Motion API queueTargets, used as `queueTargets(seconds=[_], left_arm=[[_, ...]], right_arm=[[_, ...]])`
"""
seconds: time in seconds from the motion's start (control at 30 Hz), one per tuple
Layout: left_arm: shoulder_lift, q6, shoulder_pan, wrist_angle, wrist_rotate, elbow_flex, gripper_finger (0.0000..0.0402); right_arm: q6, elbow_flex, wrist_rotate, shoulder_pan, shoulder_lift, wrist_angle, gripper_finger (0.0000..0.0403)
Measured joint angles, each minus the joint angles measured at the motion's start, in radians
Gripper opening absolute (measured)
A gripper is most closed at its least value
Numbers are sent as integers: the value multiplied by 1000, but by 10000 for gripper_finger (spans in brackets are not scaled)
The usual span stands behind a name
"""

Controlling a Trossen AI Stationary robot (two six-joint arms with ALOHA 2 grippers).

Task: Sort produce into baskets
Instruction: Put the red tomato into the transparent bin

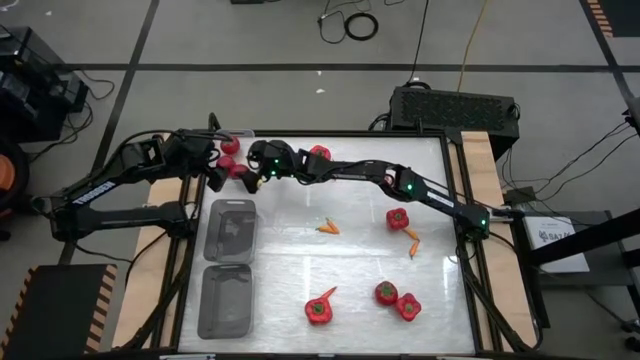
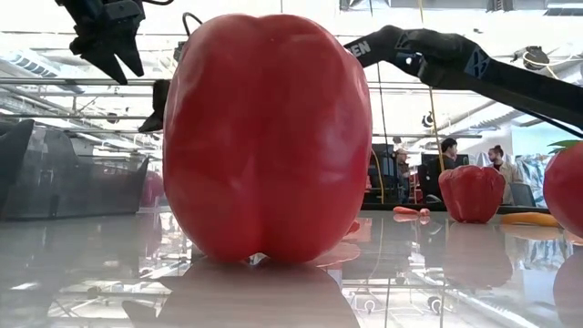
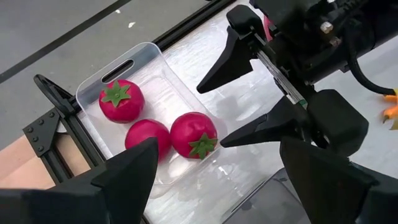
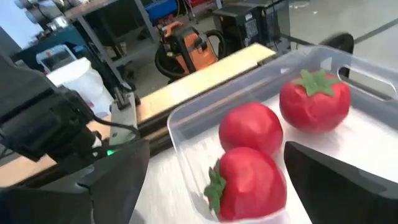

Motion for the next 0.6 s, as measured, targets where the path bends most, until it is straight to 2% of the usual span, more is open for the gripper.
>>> queueTargets(seconds=[0.2,0.37,0.6], left_arm=[[1,7,0,1,3,0,341],[1,28,0,27,46,0,341],[17,60,0,63,108,0,341]], right_arm=[[-52,-1,-3,-16,-67,-178,363],[-124,-1,-2,-32,-150,-370,363],[-176,-1,1,-59,-281,-800,364]])
